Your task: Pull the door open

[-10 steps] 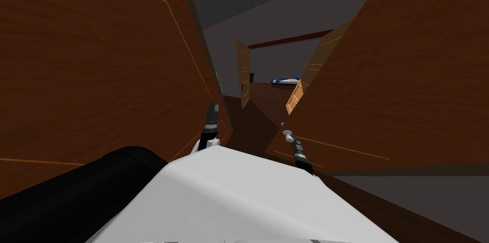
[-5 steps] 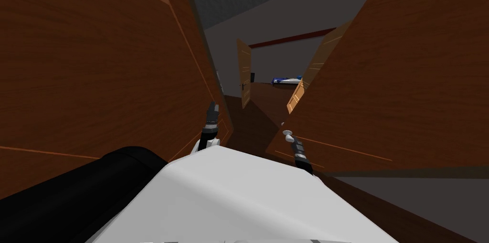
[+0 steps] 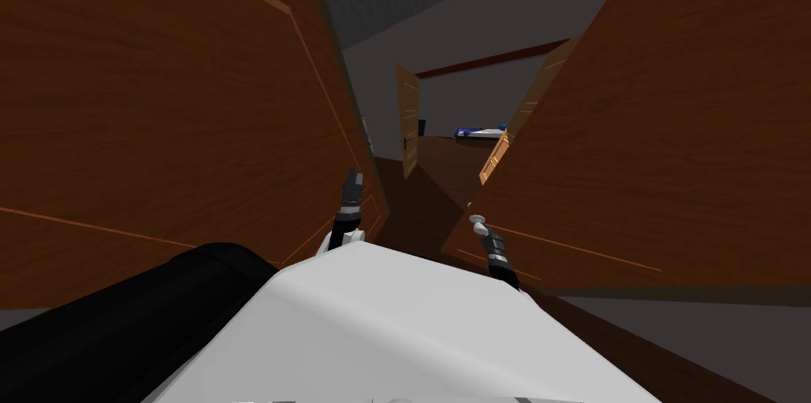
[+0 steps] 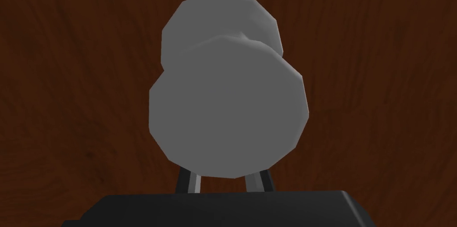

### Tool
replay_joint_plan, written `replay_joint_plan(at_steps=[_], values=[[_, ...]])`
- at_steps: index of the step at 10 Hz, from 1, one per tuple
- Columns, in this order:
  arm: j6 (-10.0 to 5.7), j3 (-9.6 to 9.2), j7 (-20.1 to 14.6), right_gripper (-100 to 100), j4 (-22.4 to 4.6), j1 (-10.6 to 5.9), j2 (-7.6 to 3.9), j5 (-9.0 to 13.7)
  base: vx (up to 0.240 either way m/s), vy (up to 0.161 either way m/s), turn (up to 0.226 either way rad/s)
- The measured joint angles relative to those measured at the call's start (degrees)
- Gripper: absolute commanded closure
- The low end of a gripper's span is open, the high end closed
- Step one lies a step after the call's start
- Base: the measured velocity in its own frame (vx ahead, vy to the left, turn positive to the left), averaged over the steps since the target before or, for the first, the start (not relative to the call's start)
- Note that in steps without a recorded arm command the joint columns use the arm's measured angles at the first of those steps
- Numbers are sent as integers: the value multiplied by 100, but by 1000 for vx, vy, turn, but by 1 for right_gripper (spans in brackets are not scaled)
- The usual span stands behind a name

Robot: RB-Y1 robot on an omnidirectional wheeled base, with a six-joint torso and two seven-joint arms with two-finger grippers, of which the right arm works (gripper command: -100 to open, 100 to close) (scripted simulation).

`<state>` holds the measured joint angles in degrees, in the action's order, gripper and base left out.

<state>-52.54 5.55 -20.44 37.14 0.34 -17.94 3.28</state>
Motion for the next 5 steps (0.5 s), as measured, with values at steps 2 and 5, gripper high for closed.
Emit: replay_joint_plan(at_steps=[2,5], values=[[-56,-43,-273,100,-82,-29,27,101,-40,-22,45],[-22,-72,-427,100,-189,-121,35,142,-2,0,-5]])
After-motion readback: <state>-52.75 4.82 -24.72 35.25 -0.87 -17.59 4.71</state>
